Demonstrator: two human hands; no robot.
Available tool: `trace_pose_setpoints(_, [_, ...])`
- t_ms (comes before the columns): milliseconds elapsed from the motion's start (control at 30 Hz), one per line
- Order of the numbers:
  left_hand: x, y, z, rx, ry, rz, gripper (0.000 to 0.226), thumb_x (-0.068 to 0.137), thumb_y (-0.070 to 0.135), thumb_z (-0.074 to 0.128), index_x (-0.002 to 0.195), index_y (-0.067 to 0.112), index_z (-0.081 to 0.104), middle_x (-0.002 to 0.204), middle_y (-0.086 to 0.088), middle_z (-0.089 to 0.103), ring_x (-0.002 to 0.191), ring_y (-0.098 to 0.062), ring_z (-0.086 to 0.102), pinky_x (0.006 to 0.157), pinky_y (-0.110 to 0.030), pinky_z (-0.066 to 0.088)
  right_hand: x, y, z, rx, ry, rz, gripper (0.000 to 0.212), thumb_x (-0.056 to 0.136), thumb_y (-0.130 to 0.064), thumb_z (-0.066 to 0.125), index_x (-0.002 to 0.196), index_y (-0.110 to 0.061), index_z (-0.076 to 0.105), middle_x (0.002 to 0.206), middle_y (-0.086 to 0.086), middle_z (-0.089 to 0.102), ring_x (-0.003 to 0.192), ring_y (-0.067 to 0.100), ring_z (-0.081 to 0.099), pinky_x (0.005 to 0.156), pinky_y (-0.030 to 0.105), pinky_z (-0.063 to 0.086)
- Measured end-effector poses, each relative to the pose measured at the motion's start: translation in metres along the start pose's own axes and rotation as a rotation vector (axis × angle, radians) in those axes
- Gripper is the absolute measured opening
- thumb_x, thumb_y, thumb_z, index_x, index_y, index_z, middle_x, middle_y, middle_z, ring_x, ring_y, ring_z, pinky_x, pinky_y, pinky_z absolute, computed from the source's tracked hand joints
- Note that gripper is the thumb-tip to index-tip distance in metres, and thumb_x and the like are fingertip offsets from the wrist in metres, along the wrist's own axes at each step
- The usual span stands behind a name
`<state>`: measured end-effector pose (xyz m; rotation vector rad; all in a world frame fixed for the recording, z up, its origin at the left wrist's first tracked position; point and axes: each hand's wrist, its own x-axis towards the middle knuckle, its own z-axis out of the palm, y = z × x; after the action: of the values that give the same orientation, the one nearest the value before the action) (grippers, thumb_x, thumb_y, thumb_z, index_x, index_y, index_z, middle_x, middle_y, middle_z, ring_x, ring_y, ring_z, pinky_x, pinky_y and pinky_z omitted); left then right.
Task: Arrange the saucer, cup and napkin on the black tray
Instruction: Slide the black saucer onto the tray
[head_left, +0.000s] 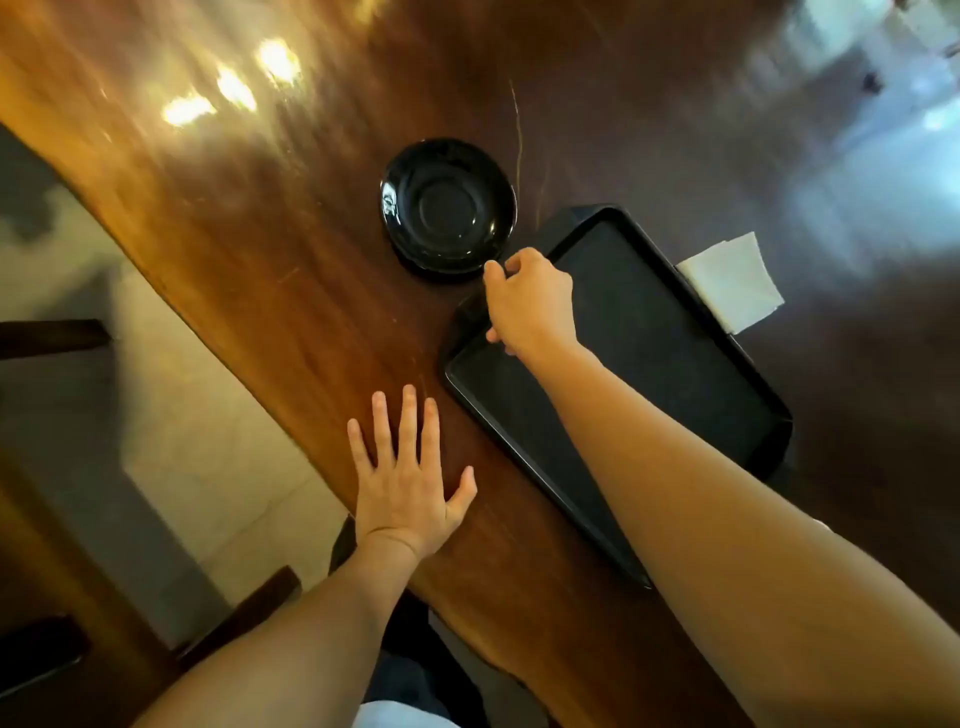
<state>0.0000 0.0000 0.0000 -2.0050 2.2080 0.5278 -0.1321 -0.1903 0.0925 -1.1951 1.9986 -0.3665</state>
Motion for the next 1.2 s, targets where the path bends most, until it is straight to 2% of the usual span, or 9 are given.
trace_pose_setpoints(133, [-0.001,0.0,-0.001,0.007,0.024,0.011,0.093,0.086,0.069,0.039,0.161,0.015,0.025,0.17,-0.016,0.019,0.158,-0.045,0.012,0.124,-0.064,0.002,0.022,-0.01,0.004,-0.021,0.037,0.024,0.016,0.1,-0.032,0.051,0.094,-0.018,0.048,0.084,0.005,0.066,0.053,0.018,0.07,0.044,0.025,0.052])
trace_pose_setpoints(400, [-0.001,-0.001,0.008,0.009,0.067,0.017,0.091,0.086,0.068,0.038,0.161,0.017,0.027,0.17,-0.016,0.019,0.158,-0.045,0.014,0.124,-0.065,0.005,0.057,-0.017,0.004,-0.066,0.002,0.14,0.023,0.098,-0.017,0.05,0.075,-0.015,0.046,0.062,0.008,0.068,0.029,0.009,0.057,0.031,0.016,0.038])
trace_pose_setpoints(600, [-0.001,-0.001,0.008,0.007,0.097,0.019,0.09,0.087,0.068,0.038,0.161,0.018,0.027,0.17,-0.016,0.021,0.157,-0.046,0.016,0.124,-0.065,0.007,0.074,-0.022,0.001,-0.085,-0.058,0.195,0.012,0.097,-0.02,0.06,0.097,-0.008,0.058,0.076,0.01,0.074,0.046,0.015,0.064,0.045,0.028,0.051])
trace_pose_setpoints(667, [-0.001,-0.001,0.008,0.014,0.099,0.021,0.09,0.087,0.068,0.039,0.16,0.017,0.028,0.17,-0.017,0.023,0.157,-0.046,0.017,0.124,-0.066,0.008,0.077,-0.023,-0.001,-0.12,-0.094,0.211,0.014,0.091,-0.014,0.068,0.101,-0.006,0.061,0.086,0.013,0.076,0.068,0.025,0.073,0.062,0.038,0.063])
trace_pose_setpoints(733, [-0.001,-0.001,0.006,0.018,0.098,0.018,0.09,0.087,0.068,0.039,0.16,0.017,0.028,0.169,-0.018,0.025,0.156,-0.046,0.017,0.123,-0.066,0.009,0.078,-0.025,-0.001,-0.152,-0.129,0.22,0.018,0.087,-0.009,0.071,0.103,-0.004,0.063,0.096,0.016,0.075,0.085,0.032,0.074,0.076,0.045,0.064])
trace_pose_setpoints(800, [-0.001,-0.001,0.006,0.024,0.098,0.016,0.09,0.087,0.068,0.038,0.16,0.017,0.028,0.169,-0.018,0.026,0.156,-0.046,0.018,0.123,-0.066,0.01,0.077,-0.029,-0.002,-0.152,-0.134,0.202,0.01,0.088,-0.007,0.067,0.098,-0.006,0.063,0.093,0.017,0.074,0.076,0.029,0.074,0.066,0.039,0.064])
trace_pose_setpoints(900, [-0.002,-0.001,0.006,0.021,0.095,0.016,0.09,0.087,0.068,0.038,0.161,0.017,0.027,0.17,-0.018,0.025,0.157,-0.046,0.018,0.123,-0.067,0.01,0.074,-0.035,-0.002,-0.062,-0.102,0.203,0.003,0.094,-0.011,0.06,0.092,-0.011,0.058,0.086,0.013,0.071,0.046,0.017,0.065,0.036,0.021,0.046])
trace_pose_setpoints(1000, [-0.002,-0.001,0.006,0.02,0.097,0.016,0.09,0.087,0.068,0.038,0.161,0.017,0.026,0.17,-0.018,0.025,0.157,-0.046,0.017,0.123,-0.066,0.009,0.069,-0.041,-0.001,0.114,-0.108,0.239,0.01,0.097,-0.008,0.056,0.105,-0.013,0.052,0.095,0.012,0.065,0.042,0.015,0.069,0.034,0.019,0.045])
trace_pose_setpoints(1200, [-0.002,-0.001,0.006,0.018,0.098,0.02,0.09,0.088,0.068,0.038,0.161,0.017,0.028,0.17,-0.017,0.023,0.157,-0.046,0.016,0.124,-0.065,0.006,0.06,-0.048,0.003,0.369,-0.081,0.292,0.019,0.098,0.001,0.053,0.102,-0.018,0.05,0.1,0.009,0.057,0.046,0.012,0.071,0.036,0.018,0.046])
